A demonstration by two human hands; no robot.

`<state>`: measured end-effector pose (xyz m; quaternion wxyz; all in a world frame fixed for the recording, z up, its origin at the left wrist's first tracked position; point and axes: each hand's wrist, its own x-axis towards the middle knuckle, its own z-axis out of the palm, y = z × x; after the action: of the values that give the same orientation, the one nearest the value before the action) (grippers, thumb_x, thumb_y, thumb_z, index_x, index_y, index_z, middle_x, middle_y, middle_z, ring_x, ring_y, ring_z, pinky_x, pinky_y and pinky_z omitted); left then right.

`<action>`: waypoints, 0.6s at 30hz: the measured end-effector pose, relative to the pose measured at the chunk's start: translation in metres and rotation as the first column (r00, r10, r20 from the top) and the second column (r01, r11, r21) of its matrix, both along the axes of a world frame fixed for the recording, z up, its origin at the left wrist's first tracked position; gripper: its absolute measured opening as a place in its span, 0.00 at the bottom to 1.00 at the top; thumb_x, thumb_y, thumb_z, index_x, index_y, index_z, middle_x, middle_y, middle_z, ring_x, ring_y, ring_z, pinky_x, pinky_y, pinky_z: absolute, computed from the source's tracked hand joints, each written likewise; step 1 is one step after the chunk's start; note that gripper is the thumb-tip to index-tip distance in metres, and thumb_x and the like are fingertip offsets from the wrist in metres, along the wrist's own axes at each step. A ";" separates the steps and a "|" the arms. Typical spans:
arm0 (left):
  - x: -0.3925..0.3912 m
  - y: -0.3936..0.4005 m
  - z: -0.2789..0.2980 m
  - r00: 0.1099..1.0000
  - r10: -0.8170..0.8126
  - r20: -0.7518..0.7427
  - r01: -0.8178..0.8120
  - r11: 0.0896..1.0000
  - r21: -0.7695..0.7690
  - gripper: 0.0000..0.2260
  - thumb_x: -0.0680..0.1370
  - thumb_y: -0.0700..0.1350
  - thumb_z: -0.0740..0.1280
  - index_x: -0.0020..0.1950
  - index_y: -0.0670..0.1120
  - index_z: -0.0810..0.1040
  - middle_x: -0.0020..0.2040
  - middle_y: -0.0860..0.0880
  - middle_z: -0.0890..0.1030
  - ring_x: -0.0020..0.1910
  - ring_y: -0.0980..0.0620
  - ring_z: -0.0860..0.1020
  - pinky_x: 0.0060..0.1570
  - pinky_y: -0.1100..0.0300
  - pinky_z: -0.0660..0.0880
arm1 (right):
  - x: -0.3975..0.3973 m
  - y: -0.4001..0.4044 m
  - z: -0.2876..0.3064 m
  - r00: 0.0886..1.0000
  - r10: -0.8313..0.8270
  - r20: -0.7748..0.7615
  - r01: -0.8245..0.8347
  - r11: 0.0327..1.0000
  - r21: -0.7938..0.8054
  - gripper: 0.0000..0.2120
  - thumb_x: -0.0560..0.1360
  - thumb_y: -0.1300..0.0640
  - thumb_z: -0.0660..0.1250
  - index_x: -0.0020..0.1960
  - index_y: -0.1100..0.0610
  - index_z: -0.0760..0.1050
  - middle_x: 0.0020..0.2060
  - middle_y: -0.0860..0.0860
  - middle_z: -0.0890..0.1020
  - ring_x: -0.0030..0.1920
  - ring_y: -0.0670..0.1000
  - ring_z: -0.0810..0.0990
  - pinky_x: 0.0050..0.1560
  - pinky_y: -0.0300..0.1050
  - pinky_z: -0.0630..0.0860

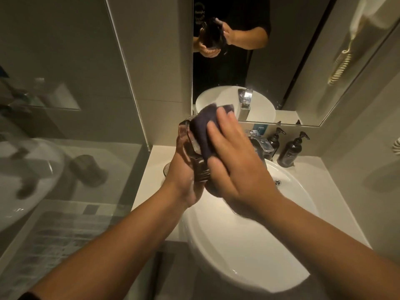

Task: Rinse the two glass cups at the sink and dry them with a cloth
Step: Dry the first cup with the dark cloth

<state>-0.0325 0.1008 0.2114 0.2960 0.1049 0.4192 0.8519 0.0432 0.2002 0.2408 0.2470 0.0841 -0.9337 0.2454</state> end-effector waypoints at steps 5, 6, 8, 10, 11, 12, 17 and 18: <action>-0.004 -0.002 0.004 0.995 -0.095 -0.016 0.095 0.995 0.008 0.36 0.59 0.67 0.76 0.63 0.50 0.82 0.64 0.40 0.81 0.61 0.41 0.80 0.60 0.41 0.77 | -0.014 0.014 0.025 0.979 0.035 0.202 0.043 0.928 -0.371 0.29 0.80 0.48 0.50 0.79 0.52 0.50 0.79 0.46 0.50 0.76 0.38 0.47 0.69 0.23 0.46; -0.005 -0.001 0.004 0.995 -0.099 0.006 0.099 0.995 0.028 0.40 0.56 0.66 0.79 0.64 0.49 0.81 0.65 0.40 0.80 0.62 0.41 0.79 0.62 0.41 0.75 | -0.015 0.015 0.026 0.980 0.049 0.193 0.038 0.906 -0.422 0.29 0.79 0.48 0.51 0.79 0.52 0.51 0.79 0.46 0.51 0.76 0.37 0.49 0.69 0.23 0.47; -0.007 -0.001 0.006 0.993 -0.108 0.041 0.104 0.990 0.099 0.38 0.61 0.64 0.77 0.66 0.47 0.80 0.63 0.42 0.81 0.61 0.42 0.80 0.62 0.44 0.77 | -0.015 0.014 0.025 0.984 0.058 0.171 0.026 0.890 -0.455 0.28 0.79 0.49 0.51 0.78 0.52 0.52 0.79 0.47 0.52 0.76 0.38 0.50 0.71 0.26 0.48; -0.009 -0.001 0.008 0.994 -0.089 0.065 0.080 0.988 0.130 0.31 0.69 0.63 0.68 0.65 0.46 0.80 0.60 0.43 0.83 0.58 0.44 0.82 0.59 0.49 0.79 | -0.011 0.010 0.017 0.995 0.022 0.100 0.014 0.938 -0.345 0.27 0.80 0.53 0.51 0.78 0.56 0.53 0.79 0.50 0.52 0.78 0.42 0.49 0.74 0.32 0.49; -0.009 -0.001 0.008 0.995 -0.068 0.070 0.060 0.992 0.112 0.30 0.71 0.63 0.64 0.66 0.47 0.79 0.61 0.43 0.83 0.58 0.45 0.82 0.60 0.50 0.79 | -0.007 0.007 0.011 0.999 0.002 0.041 0.008 0.972 -0.234 0.27 0.80 0.54 0.52 0.78 0.59 0.55 0.79 0.54 0.54 0.78 0.47 0.50 0.76 0.37 0.49; -0.010 -0.001 0.007 0.997 -0.047 0.067 0.042 0.996 0.082 0.28 0.72 0.63 0.62 0.65 0.47 0.80 0.61 0.44 0.83 0.59 0.46 0.82 0.61 0.51 0.78 | -0.004 0.005 0.005 1.000 0.000 -0.028 -0.003 0.995 -0.103 0.27 0.80 0.55 0.53 0.76 0.63 0.58 0.78 0.58 0.56 0.79 0.54 0.51 0.78 0.44 0.49; -0.010 -0.001 0.005 0.999 -0.038 0.032 0.037 0.999 0.019 0.21 0.79 0.58 0.57 0.61 0.47 0.81 0.56 0.46 0.85 0.57 0.49 0.83 0.55 0.56 0.81 | -0.004 0.004 -0.010 0.989 0.048 -0.139 -0.026 0.988 0.152 0.25 0.79 0.56 0.55 0.73 0.65 0.64 0.75 0.63 0.62 0.77 0.61 0.54 0.76 0.59 0.54; -0.010 -0.001 0.006 0.999 -0.041 0.011 0.041 0.999 -0.002 0.22 0.80 0.59 0.57 0.63 0.48 0.81 0.58 0.45 0.84 0.58 0.48 0.82 0.57 0.54 0.79 | -0.006 0.005 -0.009 0.993 0.030 -0.113 -0.019 0.995 0.096 0.26 0.79 0.55 0.54 0.74 0.64 0.62 0.76 0.62 0.60 0.78 0.60 0.52 0.77 0.55 0.52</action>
<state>-0.0426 0.0999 0.2171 0.3160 0.1084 0.4160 0.8458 0.0374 0.2051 0.2322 0.2926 0.1211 -0.9275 0.1987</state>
